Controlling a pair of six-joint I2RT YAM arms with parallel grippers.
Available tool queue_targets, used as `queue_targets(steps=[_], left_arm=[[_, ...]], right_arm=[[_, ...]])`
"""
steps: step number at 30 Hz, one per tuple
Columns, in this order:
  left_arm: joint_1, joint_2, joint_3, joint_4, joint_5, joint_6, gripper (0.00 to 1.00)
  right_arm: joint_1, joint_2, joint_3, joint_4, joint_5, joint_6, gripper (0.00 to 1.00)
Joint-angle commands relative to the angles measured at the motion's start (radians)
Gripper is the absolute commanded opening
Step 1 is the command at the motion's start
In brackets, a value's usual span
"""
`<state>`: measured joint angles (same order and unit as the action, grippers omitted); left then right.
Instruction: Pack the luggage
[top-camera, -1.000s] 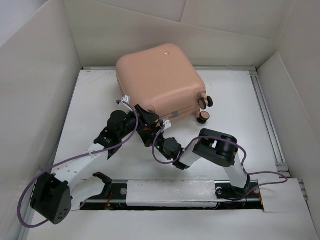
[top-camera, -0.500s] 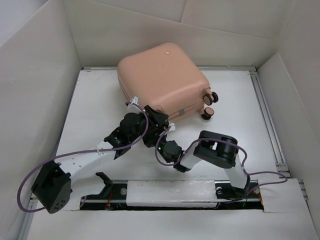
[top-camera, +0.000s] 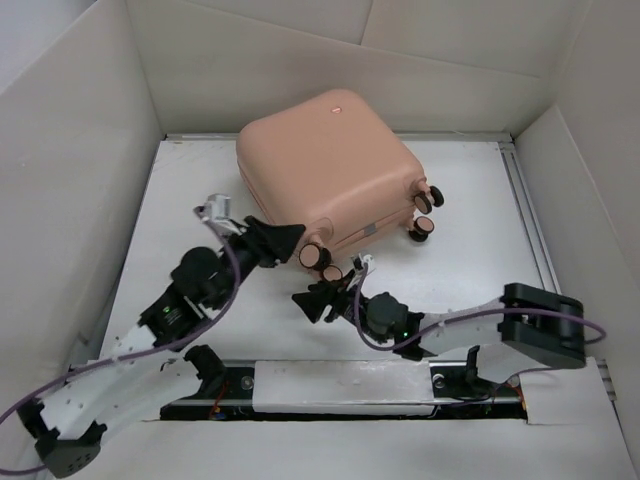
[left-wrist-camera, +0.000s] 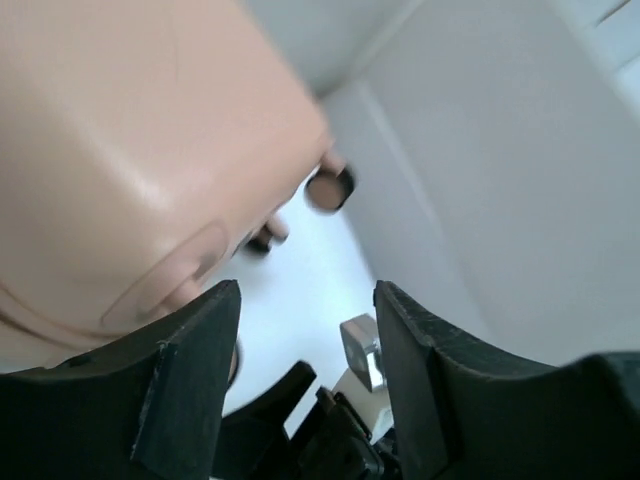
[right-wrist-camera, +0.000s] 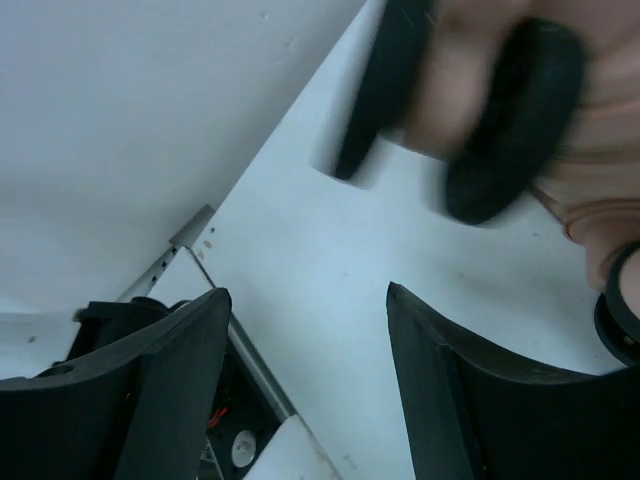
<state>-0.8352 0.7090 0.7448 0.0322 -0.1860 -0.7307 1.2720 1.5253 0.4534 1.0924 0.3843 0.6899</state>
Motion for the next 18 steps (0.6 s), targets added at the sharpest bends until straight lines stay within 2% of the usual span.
queue_targets(steps=[1, 2, 4, 5, 6, 8, 9, 10, 11, 12, 15, 16, 18], left_arm=[[0.004, -0.129, -0.065, 0.026, -0.084, 0.067, 0.51], [0.004, -0.143, -0.094, 0.026, -0.093, 0.067, 0.48], [0.004, -0.155, -0.177, 0.014, -0.069, 0.056, 0.44], [0.004, -0.155, -0.200, 0.014, -0.058, 0.047, 0.42], [0.004, -0.146, -0.222, 0.014, -0.058, 0.047, 0.41], [0.004, -0.137, -0.289, 0.058, -0.008, 0.036, 0.39], [0.004, -0.123, -0.309, 0.080, 0.009, 0.036, 0.38], [0.004, -0.123, -0.340, 0.113, 0.020, 0.025, 0.38], [-0.005, -0.106, -0.350, 0.127, 0.020, 0.025, 0.38], [-0.005, -0.082, -0.360, 0.136, 0.020, 0.025, 0.40], [-0.005, -0.040, -0.386, 0.208, 0.020, 0.025, 0.45], [-0.005, 0.001, -0.386, 0.230, 0.029, 0.025, 0.45], [-0.005, 0.052, -0.386, 0.276, 0.030, 0.036, 0.45]], right_arm=[[0.053, -0.141, 0.115, -0.404, 0.046, -0.064, 0.70], [0.069, -0.205, 0.143, -0.572, 0.073, -0.084, 0.67], [0.093, -0.264, 0.213, -0.723, 0.152, -0.096, 0.63], [0.093, -0.324, 0.229, -0.841, 0.175, -0.096, 0.50], [0.093, -0.353, 0.241, -0.883, 0.198, -0.113, 0.43], [0.093, -0.411, 0.269, -0.940, 0.255, -0.136, 0.37], [0.093, -0.454, 0.284, -1.003, 0.267, -0.136, 0.24], [0.083, -0.467, 0.301, -1.035, 0.277, -0.167, 0.22], [0.073, -0.467, 0.347, -1.071, 0.277, -0.179, 0.22], [0.064, -0.467, 0.372, -1.150, 0.287, -0.179, 0.32], [0.041, -0.447, 0.464, -1.252, 0.324, -0.191, 0.50], [0.041, -0.432, 0.479, -1.282, 0.324, -0.191, 0.61], [0.029, -0.413, 0.513, -1.283, 0.314, -0.211, 0.67]])
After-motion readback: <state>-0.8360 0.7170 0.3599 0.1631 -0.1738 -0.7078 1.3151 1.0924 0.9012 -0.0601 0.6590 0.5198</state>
